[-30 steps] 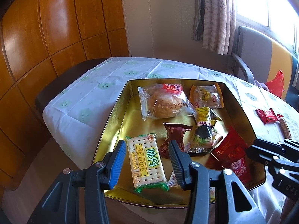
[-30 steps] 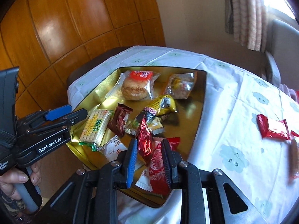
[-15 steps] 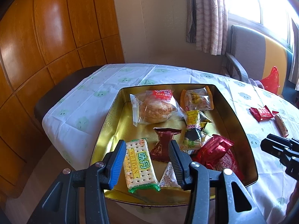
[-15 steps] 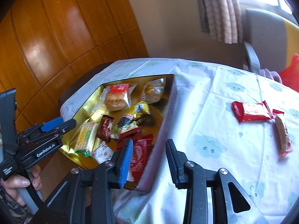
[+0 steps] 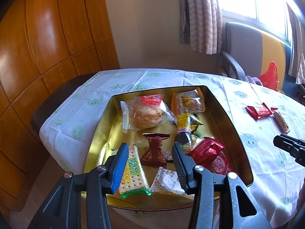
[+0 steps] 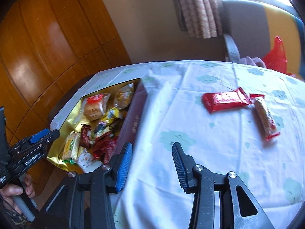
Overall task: Organize snacks
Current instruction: 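Move the open right gripper back to the chipmunk rice bar packet, then close the right gripper on the chipmunk rice bar packet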
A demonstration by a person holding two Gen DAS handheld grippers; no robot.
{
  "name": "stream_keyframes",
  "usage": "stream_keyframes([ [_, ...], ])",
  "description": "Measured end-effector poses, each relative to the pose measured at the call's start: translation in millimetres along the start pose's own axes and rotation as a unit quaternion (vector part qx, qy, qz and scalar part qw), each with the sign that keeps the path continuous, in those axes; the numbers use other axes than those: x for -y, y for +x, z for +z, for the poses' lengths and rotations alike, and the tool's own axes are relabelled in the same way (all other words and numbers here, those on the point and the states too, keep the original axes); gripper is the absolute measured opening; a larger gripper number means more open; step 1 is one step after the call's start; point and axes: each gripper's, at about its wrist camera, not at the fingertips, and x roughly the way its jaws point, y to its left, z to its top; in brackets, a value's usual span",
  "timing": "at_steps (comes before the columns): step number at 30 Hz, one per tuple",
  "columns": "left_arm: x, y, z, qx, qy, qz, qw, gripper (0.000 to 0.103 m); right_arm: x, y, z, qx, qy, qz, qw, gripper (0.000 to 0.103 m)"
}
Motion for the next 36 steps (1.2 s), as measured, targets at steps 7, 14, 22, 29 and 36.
stream_keyframes([
  [7, 21.3, -0.8, 5.3, 0.004, 0.028, -0.015, 0.9995, 0.048, 30.8, -9.1, -4.5, 0.007, 0.032, -0.026, 0.999, 0.046],
  [14, 53.5, -0.7, 14.6, 0.010, 0.066, -0.037, 0.9971, 0.048, 65.0, -17.7, -10.0, 0.010, 0.062, -0.057, 0.996, 0.049],
  [22, 98.2, -0.1, 22.9, 0.013, 0.112, -0.071, 0.9911, 0.048, 102.8, -29.2, -15.7, 0.015, 0.095, -0.089, 0.991, 0.051],
  [29, 136.5, 2.1, 25.2, 0.010, 0.149, -0.098, 0.9838, 0.048, 126.9, -38.1, -14.9, 0.021, 0.107, -0.112, 0.988, 0.054],
  [36, 165.1, 6.0, 24.1, 0.002, 0.175, -0.120, 0.9772, 0.048, 143.9, -43.1, -5.0, 0.030, 0.107, -0.133, 0.985, 0.059],
])
